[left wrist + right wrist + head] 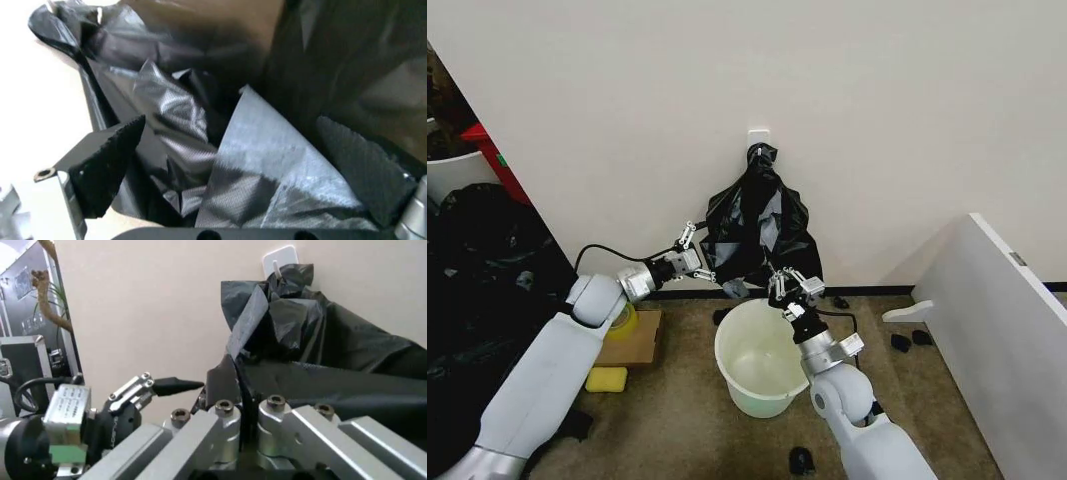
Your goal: Place the garbage bag over the trash bin.
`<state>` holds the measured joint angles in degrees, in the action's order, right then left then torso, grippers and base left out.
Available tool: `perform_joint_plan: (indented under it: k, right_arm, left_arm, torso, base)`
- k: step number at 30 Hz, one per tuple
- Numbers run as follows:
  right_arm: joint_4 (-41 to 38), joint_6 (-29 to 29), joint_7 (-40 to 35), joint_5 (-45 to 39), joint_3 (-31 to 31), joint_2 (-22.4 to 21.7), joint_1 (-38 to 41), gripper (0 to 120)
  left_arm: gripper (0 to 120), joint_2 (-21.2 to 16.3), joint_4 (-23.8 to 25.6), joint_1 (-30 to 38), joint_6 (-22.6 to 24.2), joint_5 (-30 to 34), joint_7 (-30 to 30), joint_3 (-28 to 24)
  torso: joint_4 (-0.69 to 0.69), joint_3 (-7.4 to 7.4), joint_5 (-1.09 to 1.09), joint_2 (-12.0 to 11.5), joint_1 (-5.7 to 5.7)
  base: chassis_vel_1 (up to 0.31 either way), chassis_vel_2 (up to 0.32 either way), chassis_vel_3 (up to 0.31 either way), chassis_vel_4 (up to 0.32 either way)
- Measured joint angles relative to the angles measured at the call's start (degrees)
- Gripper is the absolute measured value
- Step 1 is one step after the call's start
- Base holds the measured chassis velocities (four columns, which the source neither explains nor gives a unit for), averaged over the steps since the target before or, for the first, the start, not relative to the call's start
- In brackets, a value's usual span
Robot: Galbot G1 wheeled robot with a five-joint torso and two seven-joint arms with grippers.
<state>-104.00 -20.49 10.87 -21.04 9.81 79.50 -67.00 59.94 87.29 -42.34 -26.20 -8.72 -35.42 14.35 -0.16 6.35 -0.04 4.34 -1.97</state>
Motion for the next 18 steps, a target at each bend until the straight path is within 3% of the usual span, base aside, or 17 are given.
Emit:
perform_joint_plan:
  k: [10, 11, 18]
  right_arm:
    - [-0.07, -0.18, 0.00, 1.54, -0.14, 0.49, -0.22, 0]
    - [-0.07, -0.18, 0.00, 1.54, -0.14, 0.49, -0.22, 0]
    - [-0.13, -0.19, -0.05, 1.67, -0.14, 0.45, -0.25, 0]
  left_arm:
    - [67, 0.01, 3.33, -3.65, 7.97, -6.10, 7.56, 1.75]
    - [67, 0.01, 3.33, -3.65, 7.97, -6.10, 7.56, 1.75]
    - [36, -0.51, 4.23, -4.92, 9.51, -4.13, 7.82, 2.45]
  torso:
    - [0.02, 0.00, 0.00, 0.00, 0.01]
    - [0.02, 0.00, 0.00, 0.00, 0.01]
    - [0.01, 0.00, 0.00, 0.00, 0.01]
  base:
    - [0.000, 0.000, 0.000, 0.000]
    - [0.000, 0.000, 0.000, 0.000]
    - [0.000, 0.000, 0.000, 0.000]
